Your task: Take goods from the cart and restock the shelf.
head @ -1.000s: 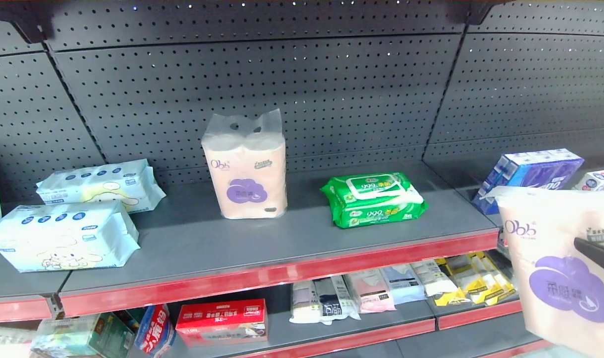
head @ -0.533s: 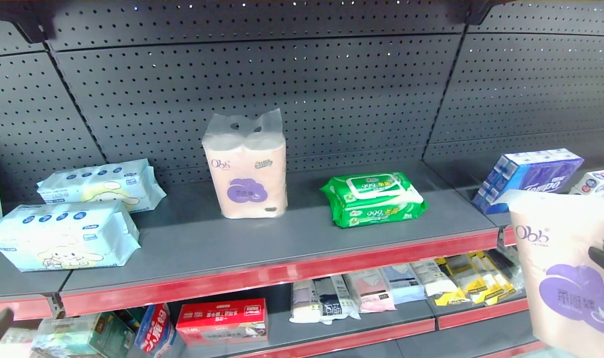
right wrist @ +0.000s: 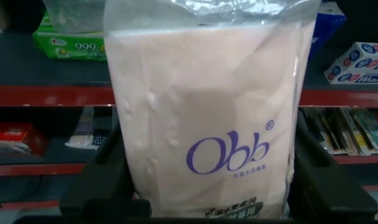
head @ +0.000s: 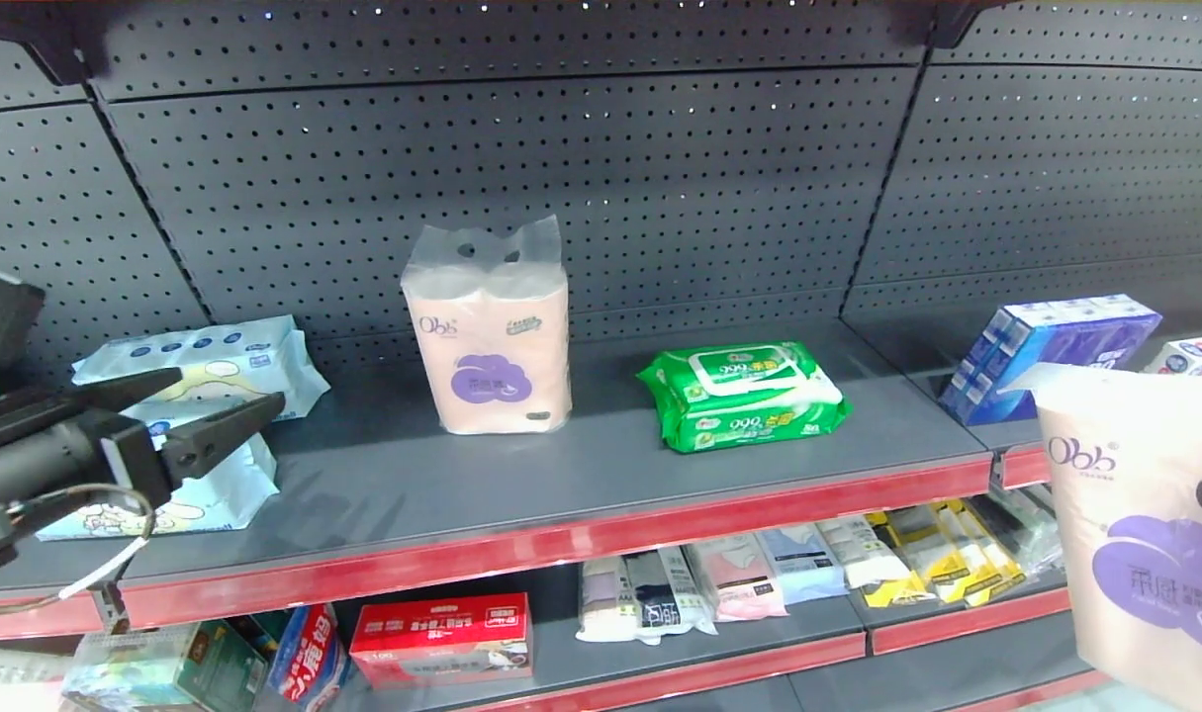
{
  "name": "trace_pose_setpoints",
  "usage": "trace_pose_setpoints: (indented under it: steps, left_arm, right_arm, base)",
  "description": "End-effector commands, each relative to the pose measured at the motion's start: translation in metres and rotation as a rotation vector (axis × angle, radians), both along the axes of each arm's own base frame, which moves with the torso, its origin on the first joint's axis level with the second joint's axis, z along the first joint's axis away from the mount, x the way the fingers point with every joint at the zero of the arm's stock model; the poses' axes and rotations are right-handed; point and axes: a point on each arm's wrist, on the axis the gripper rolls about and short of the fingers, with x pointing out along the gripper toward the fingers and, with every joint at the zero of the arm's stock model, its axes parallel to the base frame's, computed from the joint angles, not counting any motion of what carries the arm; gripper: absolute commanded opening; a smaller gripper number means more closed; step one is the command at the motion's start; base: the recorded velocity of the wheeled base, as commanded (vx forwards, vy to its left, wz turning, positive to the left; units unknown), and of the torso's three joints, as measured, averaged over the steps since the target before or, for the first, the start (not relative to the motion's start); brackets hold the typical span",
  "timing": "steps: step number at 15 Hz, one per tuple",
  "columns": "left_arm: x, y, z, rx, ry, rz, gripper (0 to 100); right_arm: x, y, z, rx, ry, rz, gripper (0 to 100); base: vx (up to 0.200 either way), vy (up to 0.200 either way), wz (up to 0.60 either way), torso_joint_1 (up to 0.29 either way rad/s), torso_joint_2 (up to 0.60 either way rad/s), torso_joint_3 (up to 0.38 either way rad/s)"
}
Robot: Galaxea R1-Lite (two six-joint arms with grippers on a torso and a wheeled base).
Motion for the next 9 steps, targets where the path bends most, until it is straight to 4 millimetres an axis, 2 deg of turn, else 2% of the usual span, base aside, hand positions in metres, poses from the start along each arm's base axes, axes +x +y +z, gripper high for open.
trace_pose_setpoints:
  steps: [1, 2, 5, 9]
  left_arm:
    - [0.077, 0.031, -0.045, 0.086, 0.050, -0.027, 100]
    - [0.089, 0.036, -0.047, 0.072, 0.025, -0.068, 100]
    - [0.104, 0.037, -0.048, 0.025, 0.004, -0.245, 100]
    - [0.124, 0.037, -0.041, 0.004, -0.040, -0.385, 100]
  right_arm:
    - [0.001, 0.000, 0.001, -0.002, 0.001, -0.001, 0]
    - [0.002, 0.000, 0.001, -0.010, 0.005, -0.005, 0]
    - [0.004, -0.001, 0.004, -0.027, 0.002, -0.011, 0]
    - [0.002, -0.001, 0.003, -0.045, 0.004, -0.025, 0]
  base:
    - [0.000, 0.000, 0.00, 0.000, 0.00, 0.000]
    - [0.000, 0.000, 0.00, 0.000, 0.00, 0.000]
    - [0.000, 0.000, 0.00, 0.000, 0.00, 0.000]
    - [0.000, 0.000, 0.00, 0.000, 0.00, 0.000]
